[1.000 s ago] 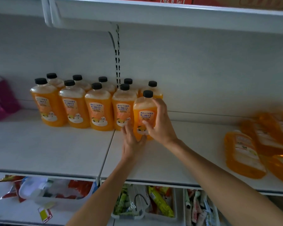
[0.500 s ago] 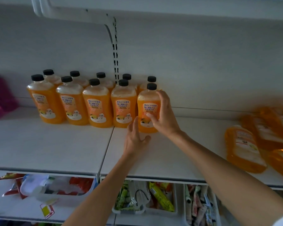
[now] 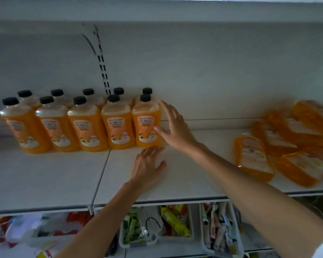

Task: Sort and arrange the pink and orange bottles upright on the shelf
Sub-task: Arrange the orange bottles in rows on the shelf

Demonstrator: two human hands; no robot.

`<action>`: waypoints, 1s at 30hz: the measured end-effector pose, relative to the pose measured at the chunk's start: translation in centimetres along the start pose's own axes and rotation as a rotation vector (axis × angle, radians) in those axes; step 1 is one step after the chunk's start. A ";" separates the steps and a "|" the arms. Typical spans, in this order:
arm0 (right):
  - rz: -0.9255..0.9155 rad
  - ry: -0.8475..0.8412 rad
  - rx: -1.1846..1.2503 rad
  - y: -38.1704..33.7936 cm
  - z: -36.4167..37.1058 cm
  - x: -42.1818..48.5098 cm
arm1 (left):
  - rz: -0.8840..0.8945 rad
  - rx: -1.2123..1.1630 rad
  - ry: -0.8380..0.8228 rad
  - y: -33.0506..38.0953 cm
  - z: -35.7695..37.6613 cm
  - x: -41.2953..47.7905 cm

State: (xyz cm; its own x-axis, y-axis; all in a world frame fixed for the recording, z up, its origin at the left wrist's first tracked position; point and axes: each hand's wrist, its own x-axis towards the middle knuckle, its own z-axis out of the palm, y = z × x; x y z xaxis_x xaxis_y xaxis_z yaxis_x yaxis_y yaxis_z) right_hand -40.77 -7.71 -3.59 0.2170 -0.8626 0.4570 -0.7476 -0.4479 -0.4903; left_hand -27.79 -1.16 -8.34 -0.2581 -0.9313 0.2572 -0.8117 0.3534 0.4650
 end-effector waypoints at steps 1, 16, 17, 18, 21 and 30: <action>-0.002 0.021 0.028 0.6 -0.8 -0.5 | -0.011 -0.001 -0.006 0.7 0.2 0.3; 0.079 0.264 -0.090 20.7 -24.9 -7.7 | -0.062 -0.189 -0.023 23.4 9.3 10.1; 0.090 0.269 -0.116 22.6 -26.9 -8.1 | -0.083 -0.140 -0.046 24.5 10.2 10.7; 0.108 0.274 -0.140 24.3 -28.7 -8.6 | -0.100 -0.085 -0.059 25.6 10.9 11.1; 0.207 0.285 -0.160 29.0 -33.6 -9.8 | -0.116 0.022 -0.038 28.2 12.6 12.1; 0.529 0.100 0.019 38.1 -37.6 -13.8 | -0.162 -0.224 -0.027 34.4 16.9 12.4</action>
State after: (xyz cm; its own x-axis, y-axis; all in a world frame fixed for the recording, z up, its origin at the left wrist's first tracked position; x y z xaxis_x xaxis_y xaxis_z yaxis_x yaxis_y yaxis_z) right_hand -95.90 -4.00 -0.68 -0.2476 -0.9454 0.2119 -0.7271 0.0368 -0.6855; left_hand -67.74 -2.05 -3.44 -0.1508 -0.9782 0.1431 -0.7085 0.2079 0.6744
